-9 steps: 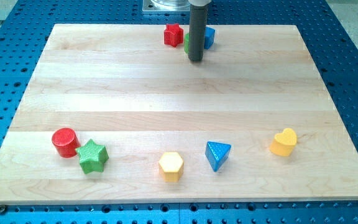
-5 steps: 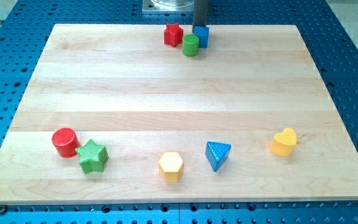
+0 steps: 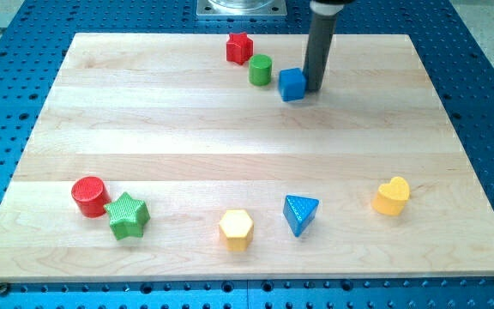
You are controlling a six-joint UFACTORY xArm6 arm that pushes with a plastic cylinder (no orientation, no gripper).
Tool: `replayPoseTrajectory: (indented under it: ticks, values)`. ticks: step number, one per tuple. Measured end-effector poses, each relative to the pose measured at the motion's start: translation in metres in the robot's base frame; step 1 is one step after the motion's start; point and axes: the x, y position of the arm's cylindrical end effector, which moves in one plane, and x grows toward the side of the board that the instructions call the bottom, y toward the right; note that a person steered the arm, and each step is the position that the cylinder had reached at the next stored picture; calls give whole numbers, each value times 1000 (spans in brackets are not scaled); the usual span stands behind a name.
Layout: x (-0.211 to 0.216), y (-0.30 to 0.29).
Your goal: Push the cube close to the triangle
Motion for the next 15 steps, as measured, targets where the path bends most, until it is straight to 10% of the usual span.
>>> replayPoseTrajectory:
  ticks: [1,3,5,7,9,13,15]
  values:
    - [90,-1]
    - [-14,17]
    - [-24,-64]
    - [107,-116]
    - [92,-233]
    - [74,-20]
    - [167,-14]
